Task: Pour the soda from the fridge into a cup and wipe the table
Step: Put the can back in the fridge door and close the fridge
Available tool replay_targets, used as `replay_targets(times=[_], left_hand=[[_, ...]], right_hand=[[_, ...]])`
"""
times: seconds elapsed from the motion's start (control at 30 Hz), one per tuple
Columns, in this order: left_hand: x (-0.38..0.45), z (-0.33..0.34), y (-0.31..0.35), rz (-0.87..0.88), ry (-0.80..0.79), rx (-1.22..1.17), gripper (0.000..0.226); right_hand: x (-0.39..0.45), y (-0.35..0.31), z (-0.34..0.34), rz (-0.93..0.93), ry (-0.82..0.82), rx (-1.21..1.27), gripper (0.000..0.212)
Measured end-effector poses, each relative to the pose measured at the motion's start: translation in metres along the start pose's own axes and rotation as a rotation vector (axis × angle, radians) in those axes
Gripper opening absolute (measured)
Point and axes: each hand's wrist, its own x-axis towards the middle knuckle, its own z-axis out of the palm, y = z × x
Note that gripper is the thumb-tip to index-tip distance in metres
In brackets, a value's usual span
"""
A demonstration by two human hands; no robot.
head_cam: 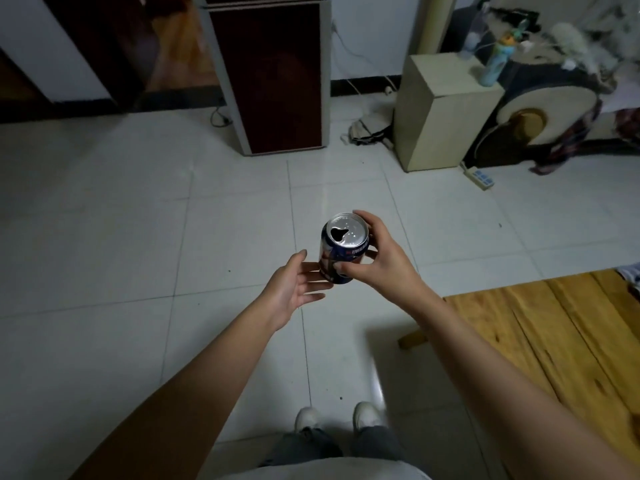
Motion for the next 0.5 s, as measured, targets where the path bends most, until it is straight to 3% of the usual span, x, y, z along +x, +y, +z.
replay_targets(times=[0.5], left_hand=[[0.044, -0.094, 0.047, 0.017, 0.111, -0.140, 0.041]], right_hand=[[0.110, -0.017, 0.074, -0.034, -0.161, 0.016, 0.075]])
